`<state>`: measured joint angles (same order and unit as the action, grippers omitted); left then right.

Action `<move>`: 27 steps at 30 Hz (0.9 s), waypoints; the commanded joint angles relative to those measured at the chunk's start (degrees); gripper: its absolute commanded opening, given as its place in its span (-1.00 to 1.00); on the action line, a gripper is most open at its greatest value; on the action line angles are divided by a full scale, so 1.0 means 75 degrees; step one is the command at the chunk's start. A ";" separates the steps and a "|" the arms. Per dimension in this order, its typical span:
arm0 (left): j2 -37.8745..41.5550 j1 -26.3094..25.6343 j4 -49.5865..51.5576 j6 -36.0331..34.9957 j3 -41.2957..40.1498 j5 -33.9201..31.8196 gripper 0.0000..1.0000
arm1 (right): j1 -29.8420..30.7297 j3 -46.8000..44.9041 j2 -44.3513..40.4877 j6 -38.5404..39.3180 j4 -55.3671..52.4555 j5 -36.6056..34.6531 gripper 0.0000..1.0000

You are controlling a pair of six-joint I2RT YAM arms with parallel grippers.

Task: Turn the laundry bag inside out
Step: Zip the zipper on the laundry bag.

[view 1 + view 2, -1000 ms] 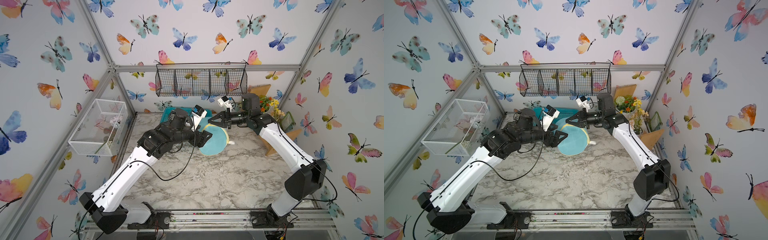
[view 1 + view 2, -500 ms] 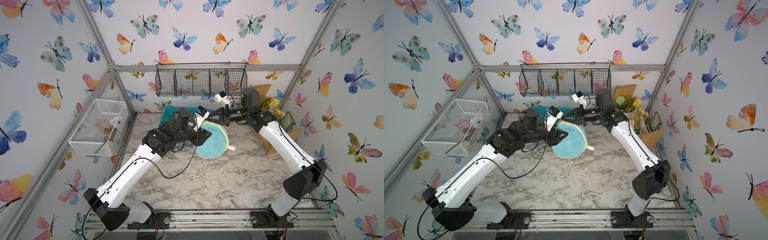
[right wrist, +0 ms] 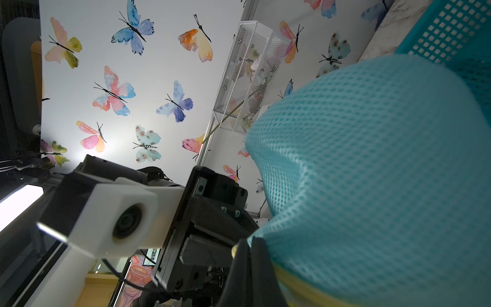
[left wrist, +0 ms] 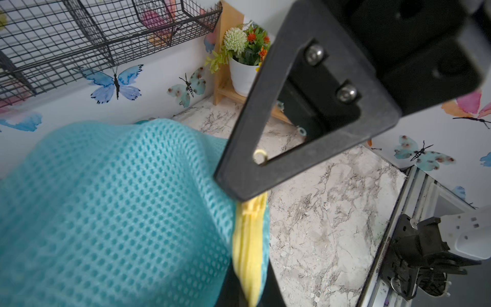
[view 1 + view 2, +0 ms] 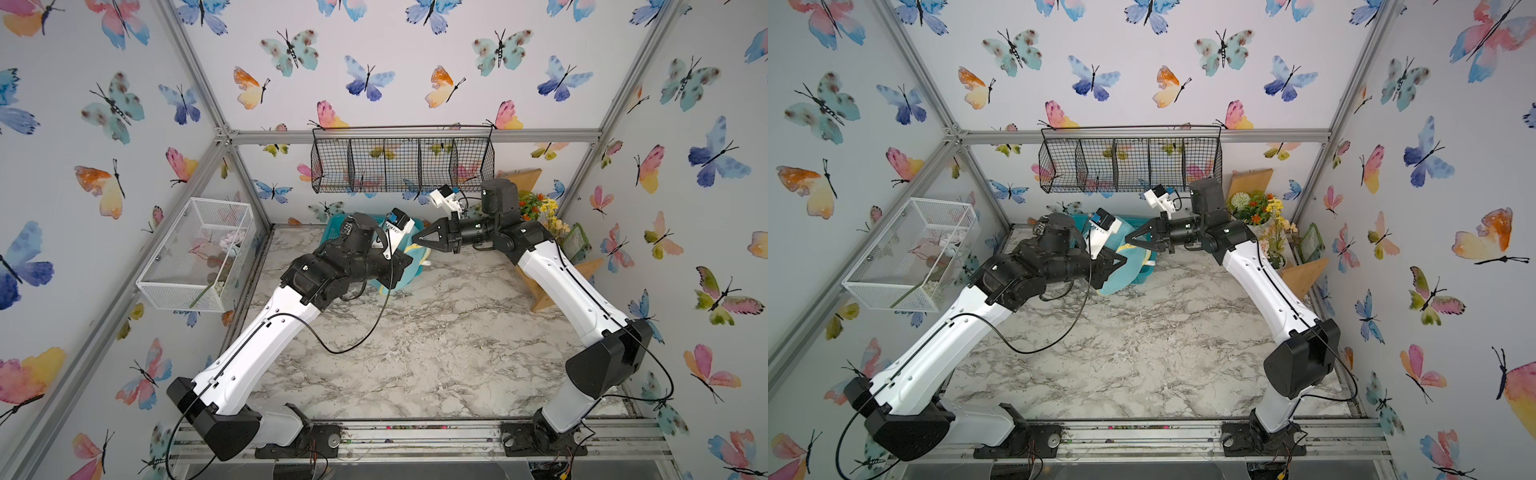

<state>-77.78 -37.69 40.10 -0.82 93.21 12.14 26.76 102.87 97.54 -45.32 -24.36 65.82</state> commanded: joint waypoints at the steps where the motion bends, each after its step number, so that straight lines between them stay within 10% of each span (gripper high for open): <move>1: 0.0490 0.0311 0.0063 0.0040 0.0119 0.0060 -1.00 | -0.0410 -0.0107 -0.0042 0.0306 -0.0255 -0.0155 -0.96; 27: 0.1295 0.2085 -0.0927 0.2611 -0.0785 0.3834 -1.00 | -0.1355 -0.2173 -0.0876 -0.0520 0.1643 -0.1438 -0.96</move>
<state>-73.60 -24.58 36.42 16.84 87.11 39.16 22.11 87.64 91.20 -49.04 -10.83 63.75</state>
